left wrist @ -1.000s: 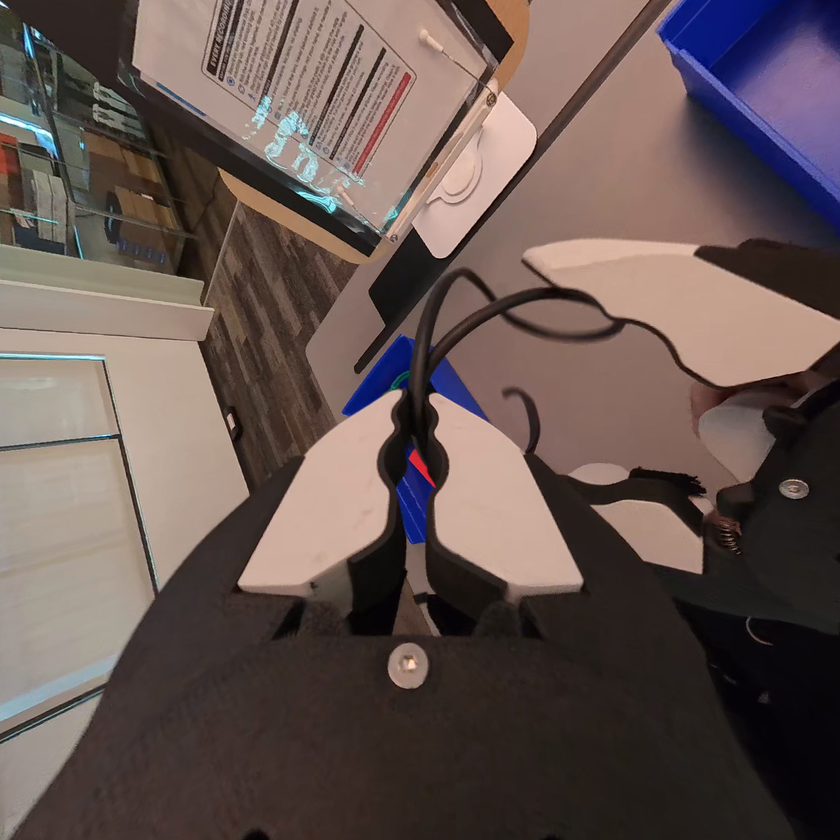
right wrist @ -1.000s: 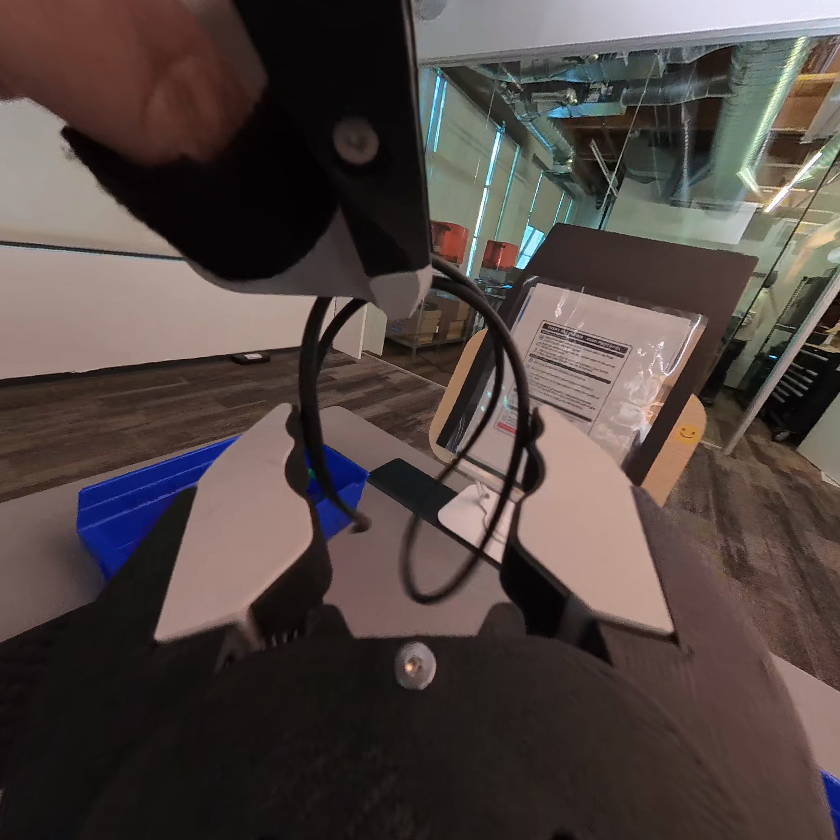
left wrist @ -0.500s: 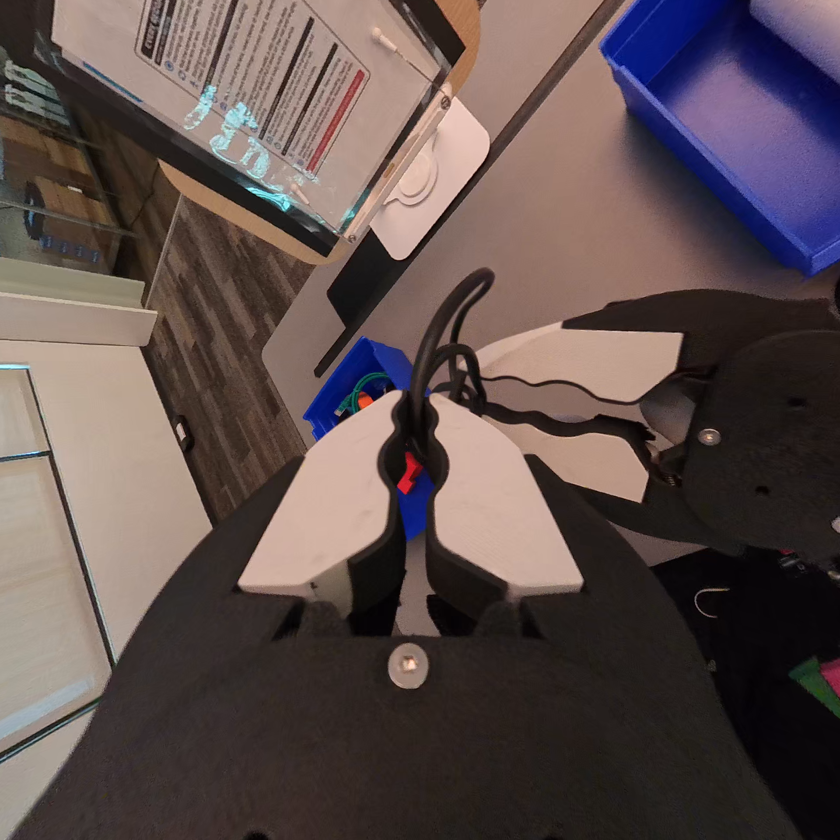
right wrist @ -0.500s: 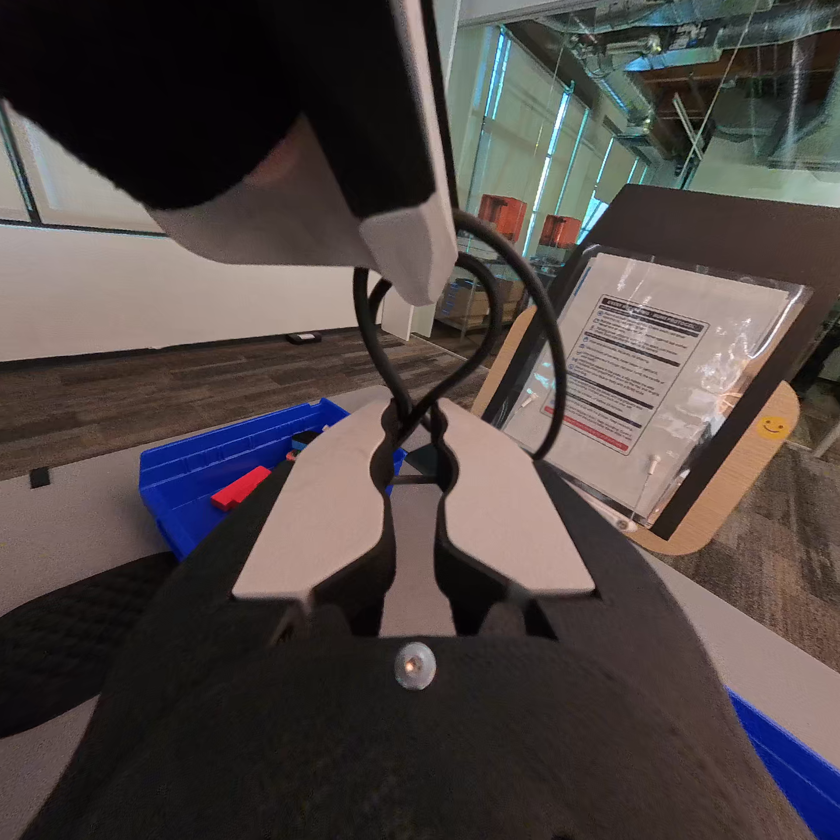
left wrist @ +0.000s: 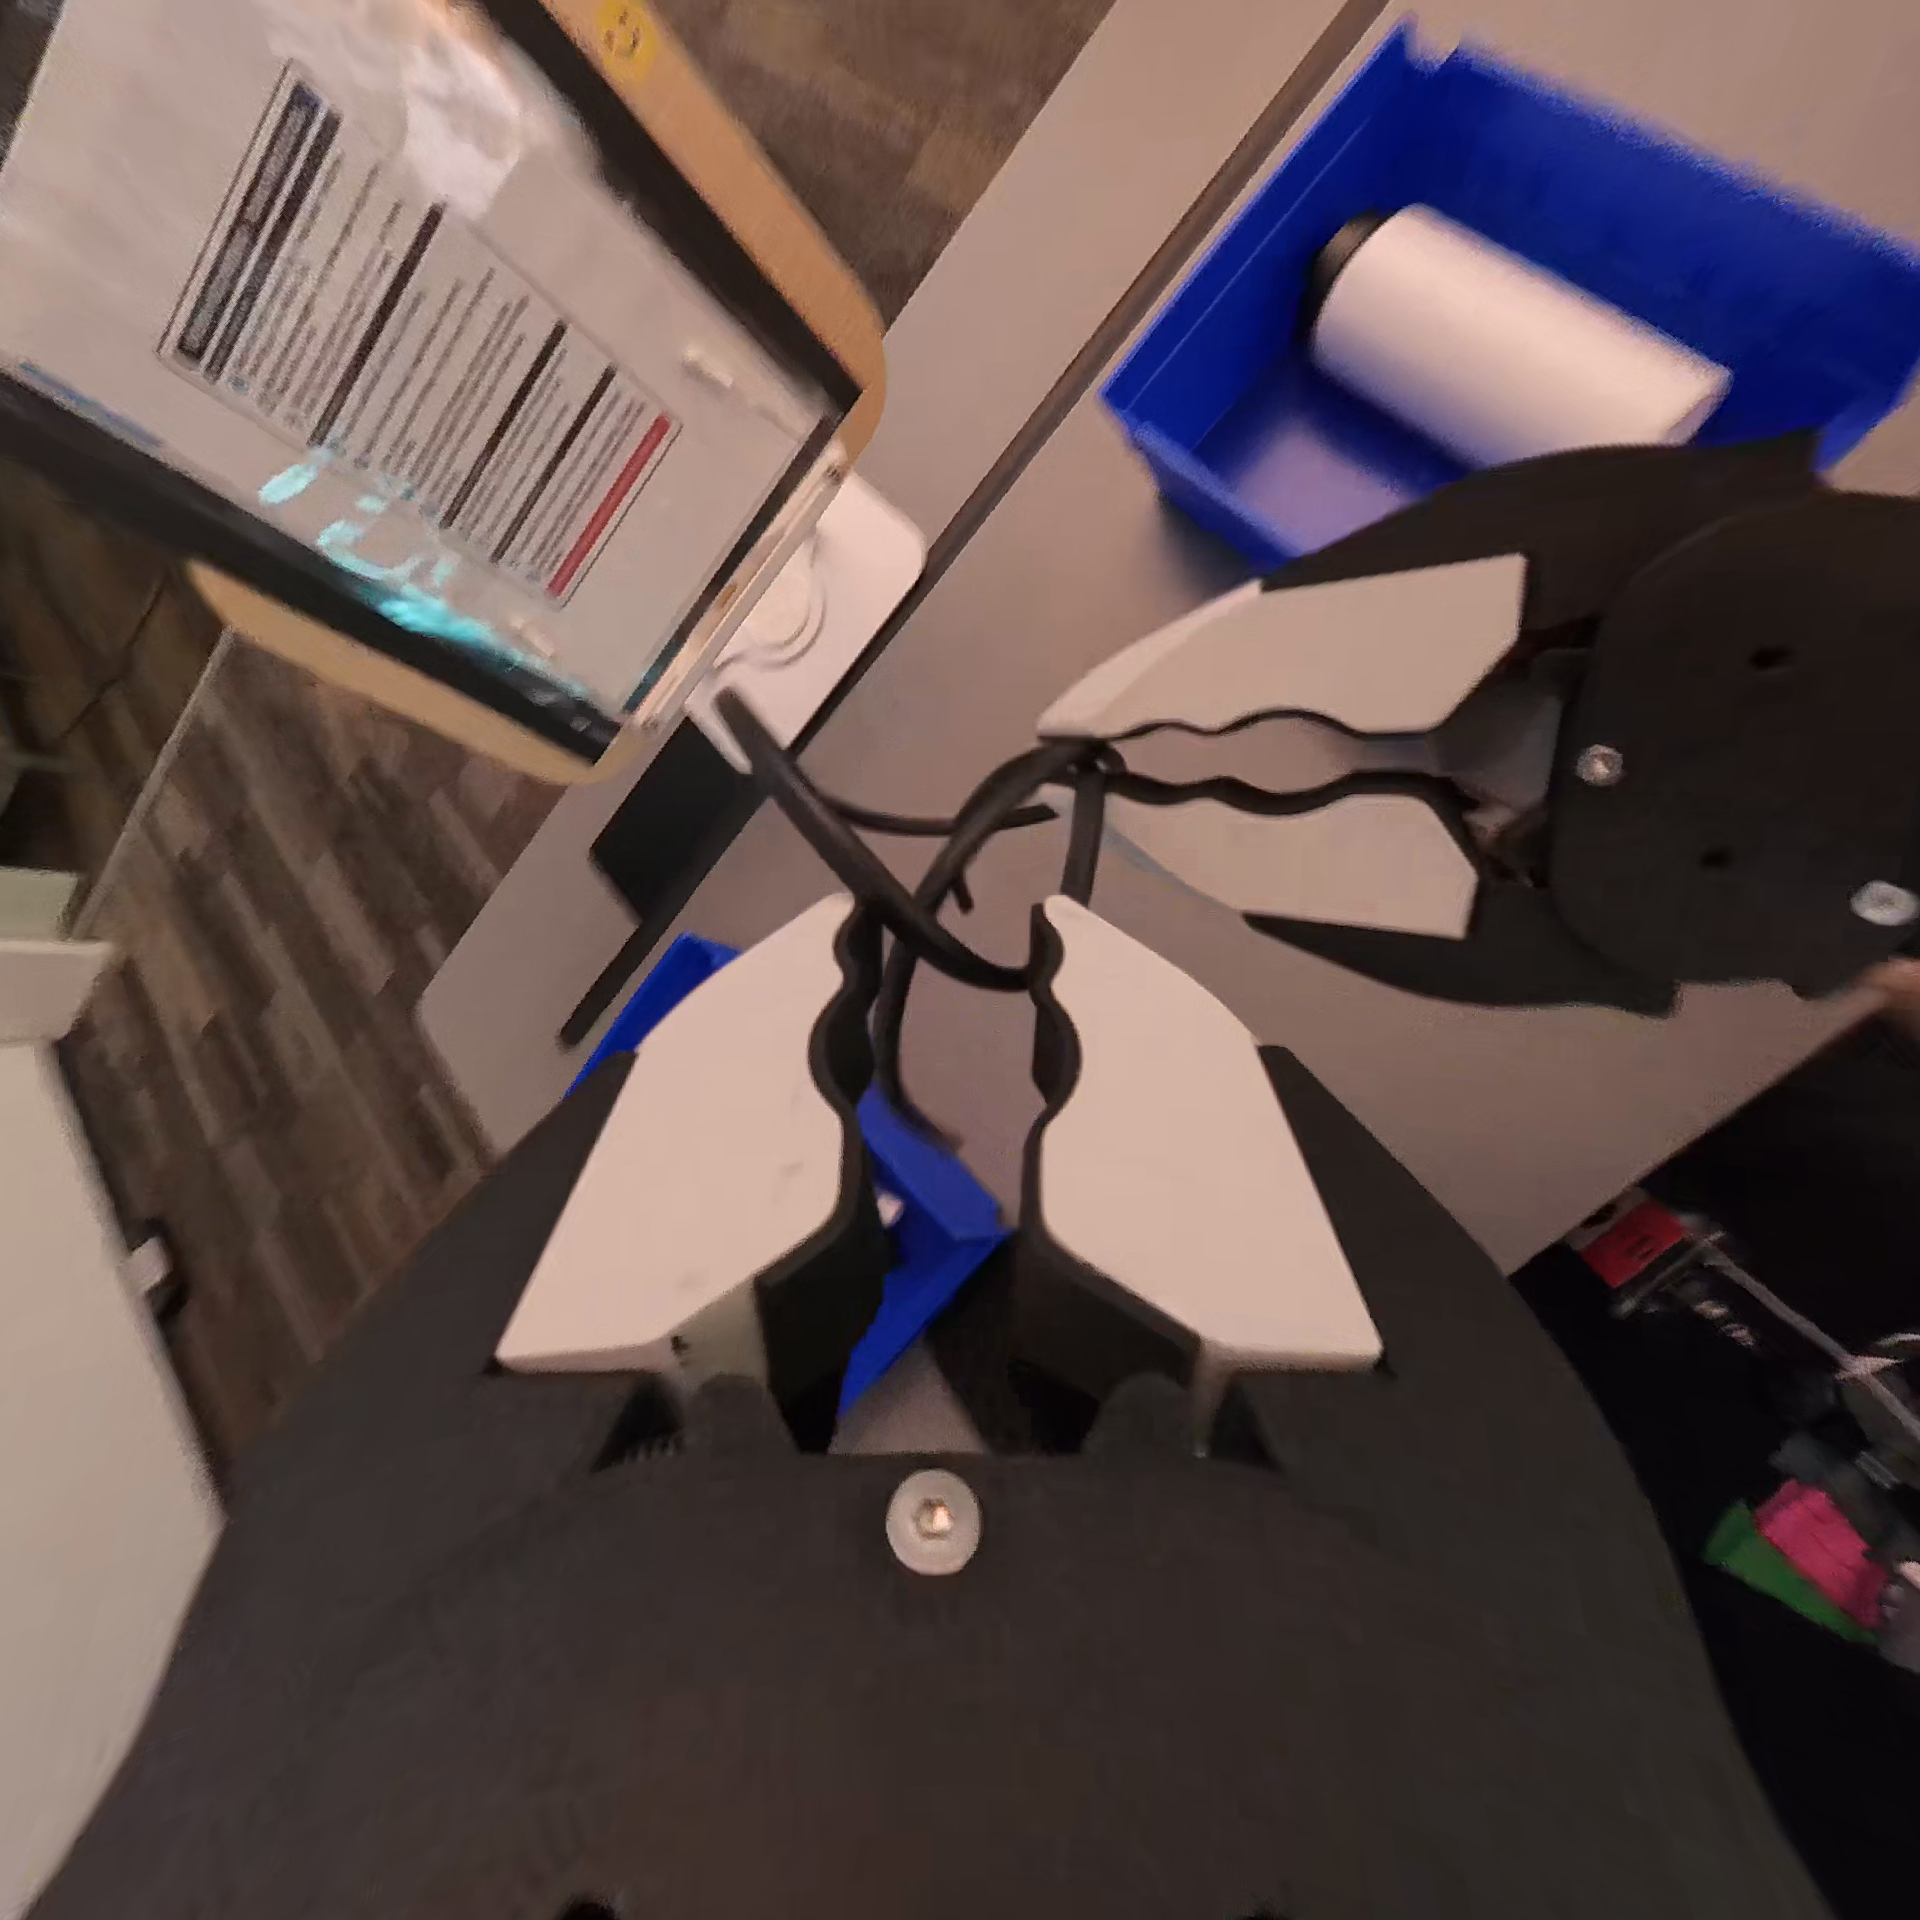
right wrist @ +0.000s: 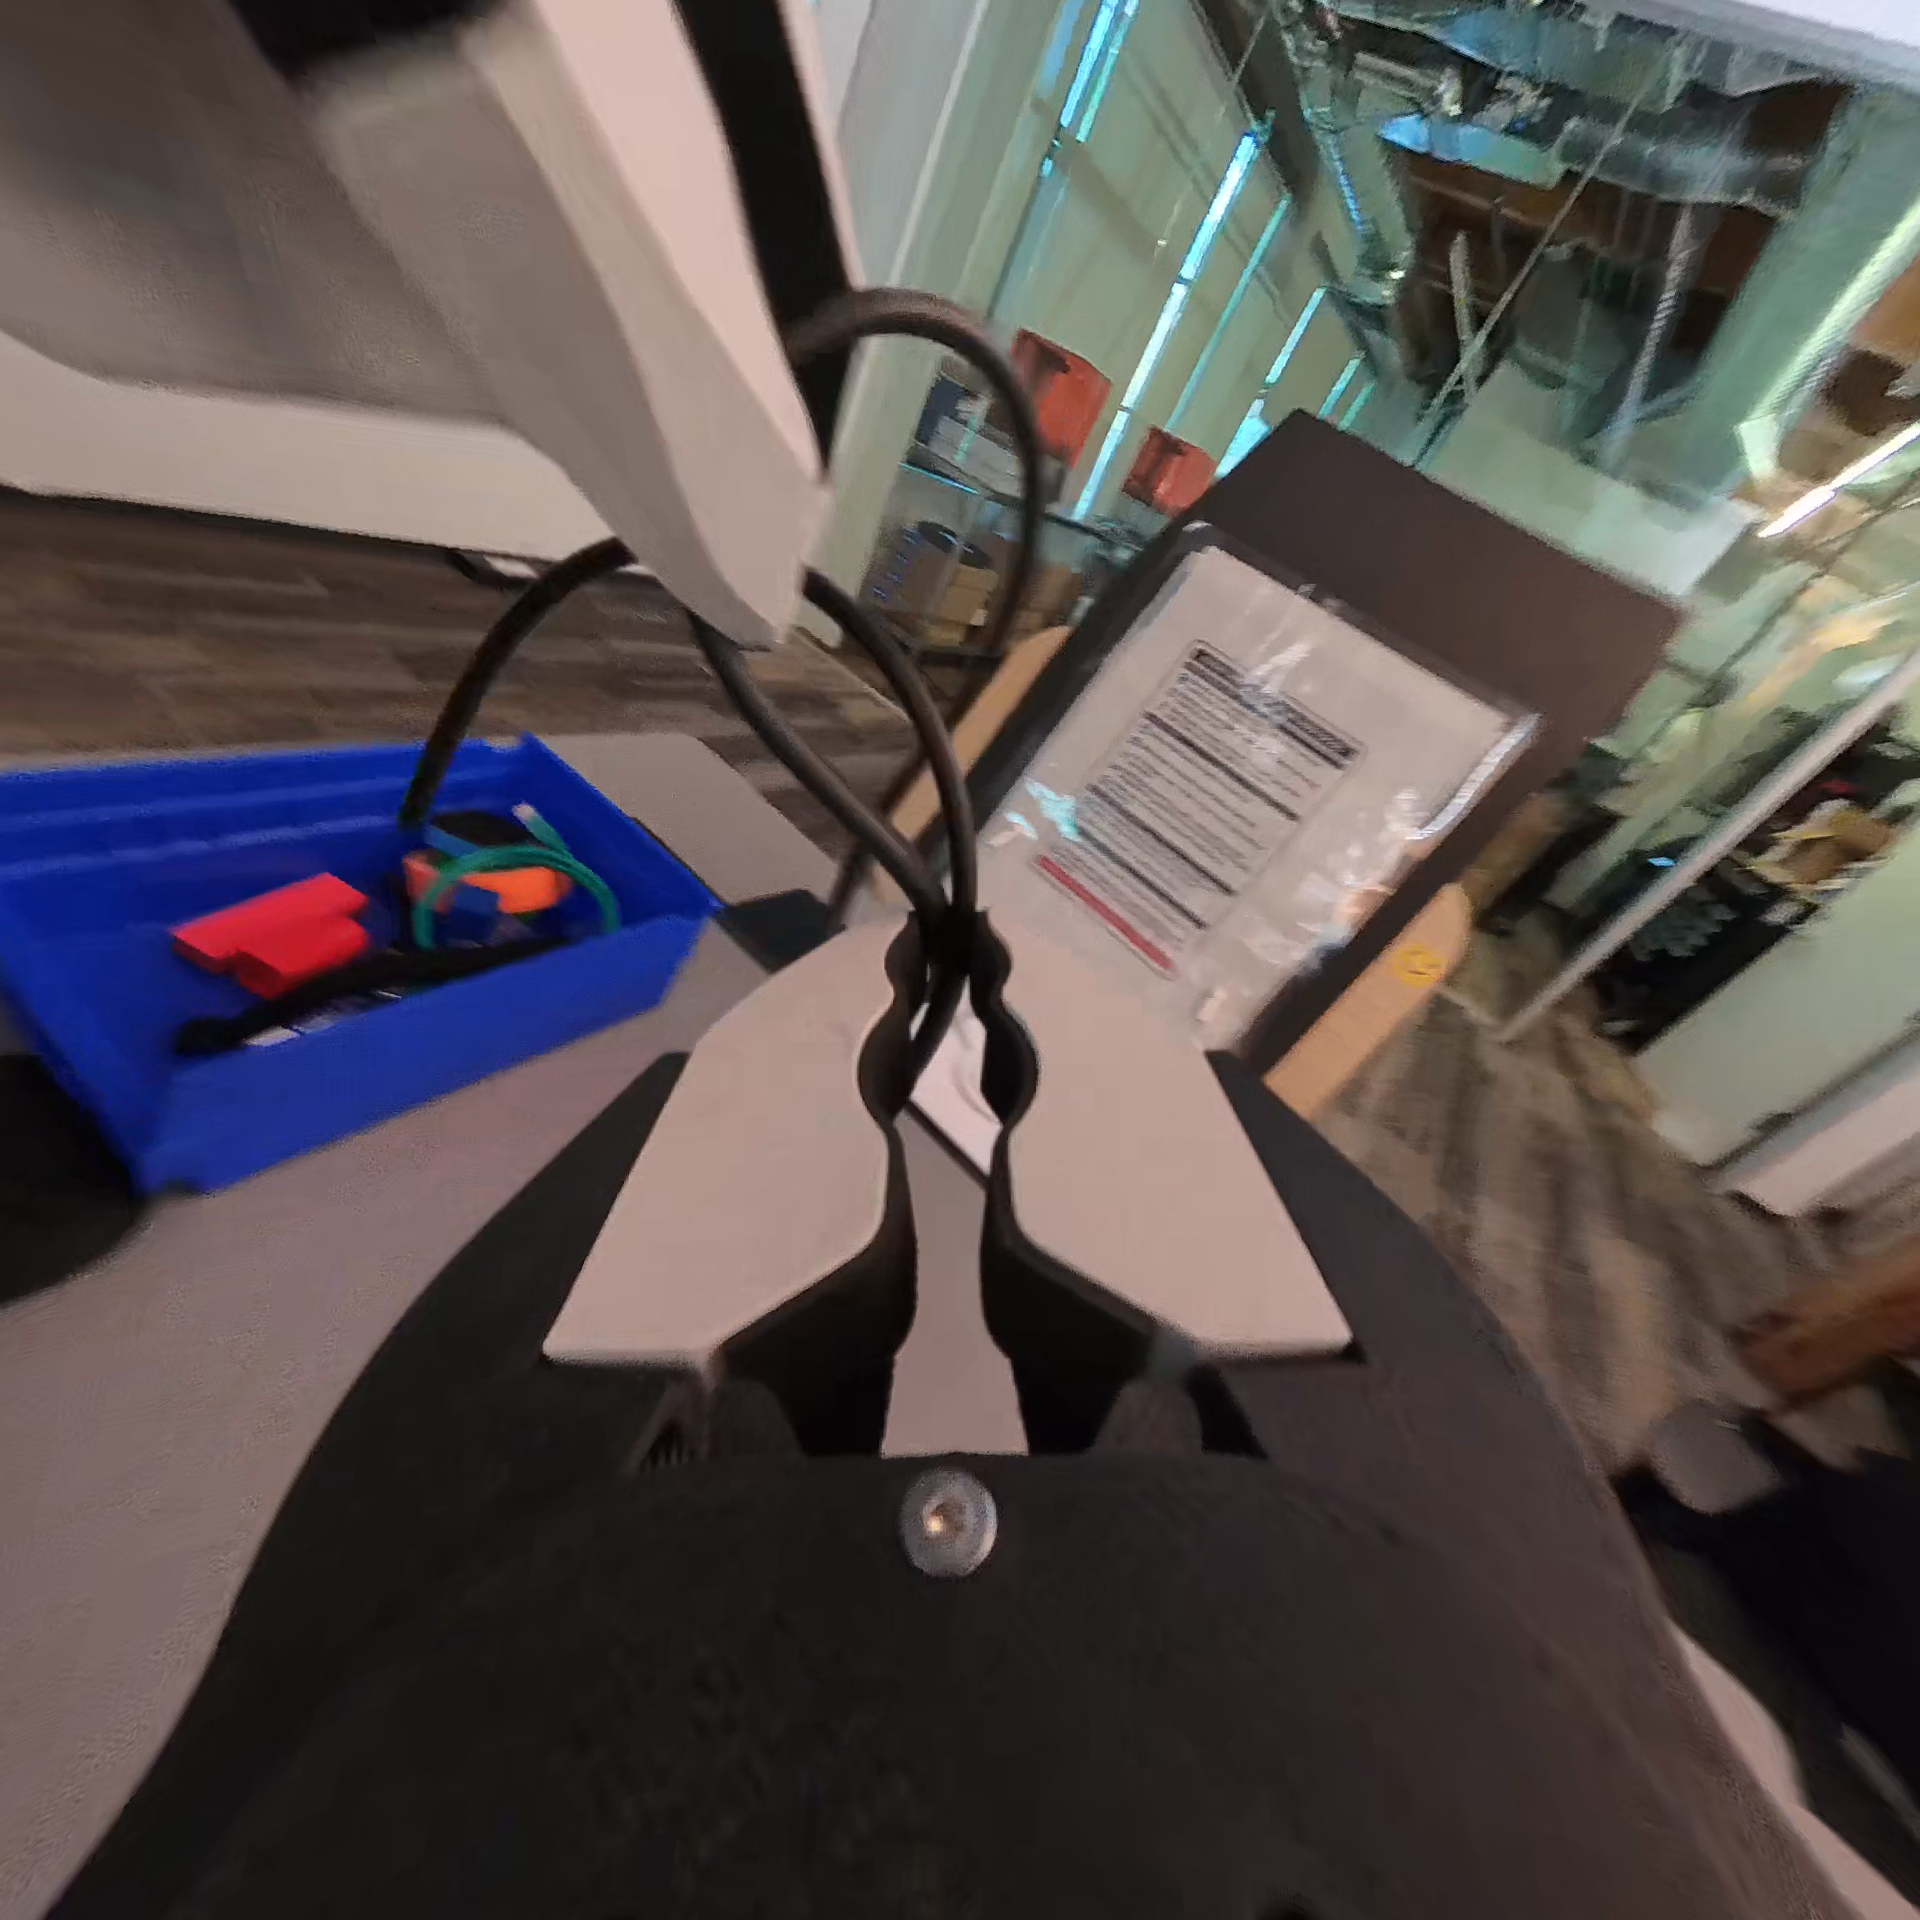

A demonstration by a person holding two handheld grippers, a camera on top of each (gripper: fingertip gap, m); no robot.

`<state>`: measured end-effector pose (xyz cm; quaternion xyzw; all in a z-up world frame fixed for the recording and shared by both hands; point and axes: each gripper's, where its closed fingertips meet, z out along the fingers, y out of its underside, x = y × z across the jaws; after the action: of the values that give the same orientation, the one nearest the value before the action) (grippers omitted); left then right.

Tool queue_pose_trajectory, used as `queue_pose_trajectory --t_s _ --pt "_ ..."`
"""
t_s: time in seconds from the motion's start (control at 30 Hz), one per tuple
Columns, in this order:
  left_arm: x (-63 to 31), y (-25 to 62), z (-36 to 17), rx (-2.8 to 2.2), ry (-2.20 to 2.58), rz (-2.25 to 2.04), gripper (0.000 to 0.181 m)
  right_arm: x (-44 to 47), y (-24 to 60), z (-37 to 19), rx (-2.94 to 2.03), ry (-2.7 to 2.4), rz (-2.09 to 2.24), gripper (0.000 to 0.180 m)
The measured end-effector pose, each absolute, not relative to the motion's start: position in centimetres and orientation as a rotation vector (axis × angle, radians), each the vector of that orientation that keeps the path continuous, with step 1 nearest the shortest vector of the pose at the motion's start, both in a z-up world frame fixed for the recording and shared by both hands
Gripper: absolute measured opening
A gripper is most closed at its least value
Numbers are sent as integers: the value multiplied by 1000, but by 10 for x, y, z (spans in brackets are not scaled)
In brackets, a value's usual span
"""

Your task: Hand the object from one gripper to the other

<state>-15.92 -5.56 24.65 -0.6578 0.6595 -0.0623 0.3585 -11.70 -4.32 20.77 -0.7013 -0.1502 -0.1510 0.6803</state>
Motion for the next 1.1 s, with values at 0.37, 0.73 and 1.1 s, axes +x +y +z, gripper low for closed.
queue_pose_trajectory --t_s 0.37,0.73,1.1 --pt "-217 -36 275 -1594 1433 -662 58 -23 -87 292 -1606 -292 -455 8" --pt "-218 -13 149 -1562 1446 -873 57 -40 -141 358 -1552 -361 -298 8" --pt "-224 -103 215 -853 1515 -1780 79 -176 -180 299 -1484 -1101 118 8"
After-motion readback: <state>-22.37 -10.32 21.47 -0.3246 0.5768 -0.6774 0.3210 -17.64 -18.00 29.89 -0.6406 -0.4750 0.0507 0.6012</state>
